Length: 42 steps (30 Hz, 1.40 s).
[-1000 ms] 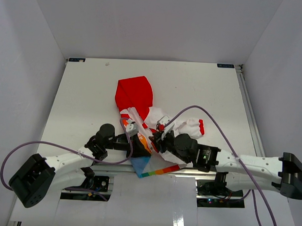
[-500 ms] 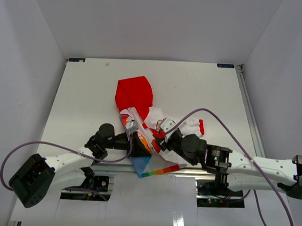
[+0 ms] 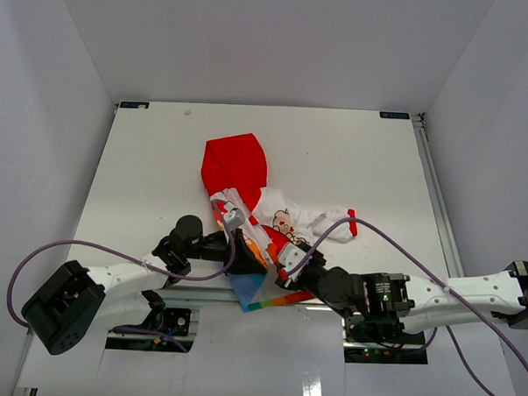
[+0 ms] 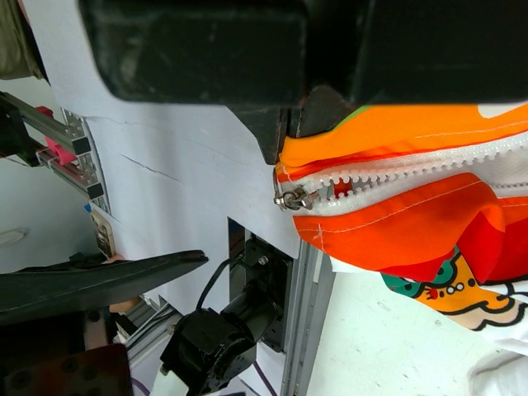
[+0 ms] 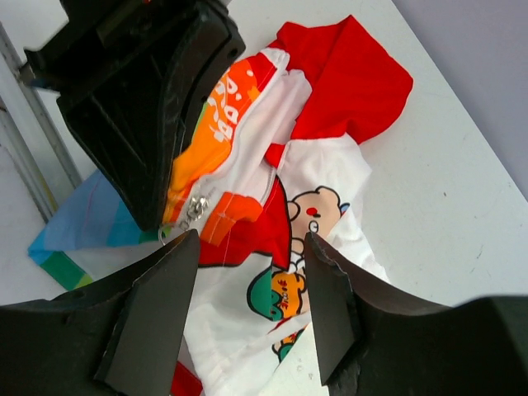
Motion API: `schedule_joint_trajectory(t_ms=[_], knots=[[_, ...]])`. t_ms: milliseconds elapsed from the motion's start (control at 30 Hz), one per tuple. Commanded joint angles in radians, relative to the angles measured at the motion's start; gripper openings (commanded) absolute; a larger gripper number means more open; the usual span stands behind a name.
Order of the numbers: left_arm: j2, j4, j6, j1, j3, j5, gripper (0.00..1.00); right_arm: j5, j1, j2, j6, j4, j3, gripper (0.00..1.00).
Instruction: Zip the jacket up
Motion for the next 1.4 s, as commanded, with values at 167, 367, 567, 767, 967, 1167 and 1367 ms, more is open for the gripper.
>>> schedule_joint_trajectory(t_ms=[167, 367, 567, 767, 967, 1167, 1367], knots=[[-0.042, 0.081, -0.049, -0.005, -0.012, 0.015, 0.0, 0.032, 0.057, -0.081, -0.122, 0.204, -0.194, 0.61], [-0.053, 0.104, -0.068, -0.005, -0.018, 0.026, 0.0, 0.073, 0.116, -0.011, -0.244, 0.32, -0.236, 0.59], [-0.036, 0.115, -0.089, -0.005, -0.014, 0.04, 0.0, 0.13, 0.171, 0.061, -0.382, 0.467, -0.26, 0.58], [-0.034, 0.117, -0.099, -0.004, -0.014, 0.045, 0.0, 0.207, 0.177, 0.147, -0.476, 0.571, -0.255, 0.57], [-0.032, 0.116, -0.101, -0.005, -0.013, 0.048, 0.0, 0.246, 0.179, 0.195, -0.55, 0.674, -0.255, 0.56], [-0.027, 0.116, -0.103, -0.005, -0.012, 0.05, 0.0, 0.235, 0.181, 0.201, -0.578, 0.719, -0.261, 0.55], [-0.03, 0.116, -0.103, -0.005, -0.014, 0.052, 0.0, 0.257, 0.184, 0.225, -0.608, 0.76, -0.26, 0.53]])
